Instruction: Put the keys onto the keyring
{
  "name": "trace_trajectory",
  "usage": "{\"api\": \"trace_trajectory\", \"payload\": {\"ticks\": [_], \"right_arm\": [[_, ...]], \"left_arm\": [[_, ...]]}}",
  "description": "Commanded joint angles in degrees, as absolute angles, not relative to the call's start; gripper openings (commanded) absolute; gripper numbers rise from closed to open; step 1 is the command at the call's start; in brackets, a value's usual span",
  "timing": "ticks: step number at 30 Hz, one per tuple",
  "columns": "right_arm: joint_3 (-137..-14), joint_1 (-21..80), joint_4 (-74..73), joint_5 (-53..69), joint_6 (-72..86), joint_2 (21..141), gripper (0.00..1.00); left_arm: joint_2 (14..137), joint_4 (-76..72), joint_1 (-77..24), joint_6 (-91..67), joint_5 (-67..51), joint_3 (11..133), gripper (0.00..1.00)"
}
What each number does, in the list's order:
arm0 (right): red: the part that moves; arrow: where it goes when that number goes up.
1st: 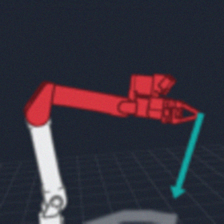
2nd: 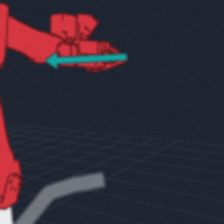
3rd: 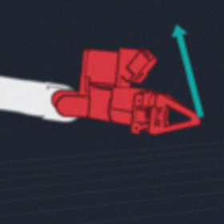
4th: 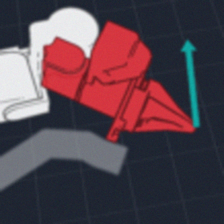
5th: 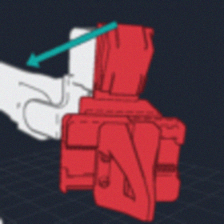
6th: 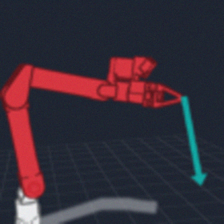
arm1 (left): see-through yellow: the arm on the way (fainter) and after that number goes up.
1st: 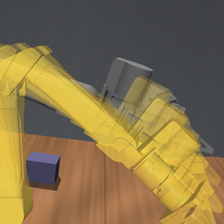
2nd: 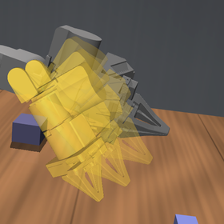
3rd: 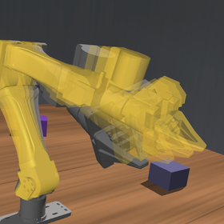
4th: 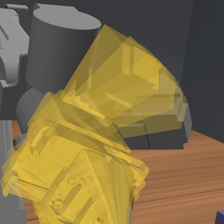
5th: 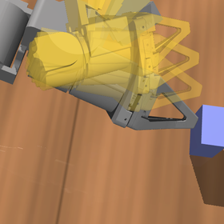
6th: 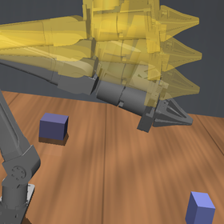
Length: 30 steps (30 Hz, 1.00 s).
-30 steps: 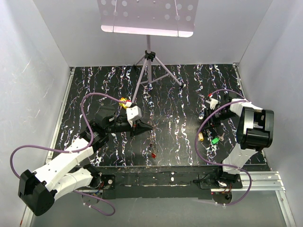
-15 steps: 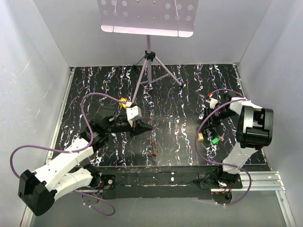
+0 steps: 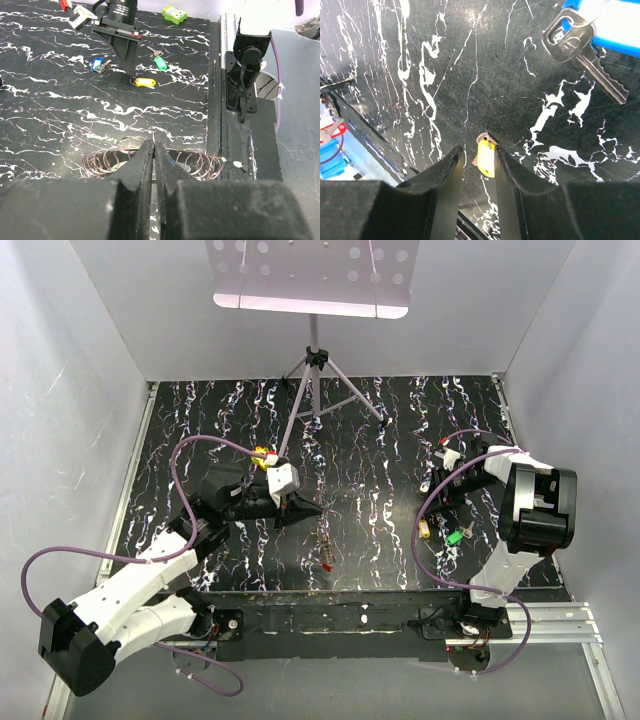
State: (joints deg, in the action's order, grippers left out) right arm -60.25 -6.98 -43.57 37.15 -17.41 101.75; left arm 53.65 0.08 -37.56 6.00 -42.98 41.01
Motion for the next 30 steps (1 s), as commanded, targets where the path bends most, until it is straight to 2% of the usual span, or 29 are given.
{"api": "trace_trajectory", "payload": {"ticks": [1,15,30], "right_arm": [[-62.1,-6.6,-44.6,37.4,-14.7,102.6,0.38],[-58.4,-6.7,-39.0,34.8,-3.2,97.5,0.37],[-58.7,-6.6,-40.2,33.2,-0.6,98.5,0.34]], "left_arm": [[53.3,-0.9,-37.3,6.6,-44.1,43.7,0.00],[53.8,-0.5,-37.3,6.9,-44.0,43.8,0.00],[53.8,-0.4,-37.3,6.9,-44.0,43.8,0.00]]}}
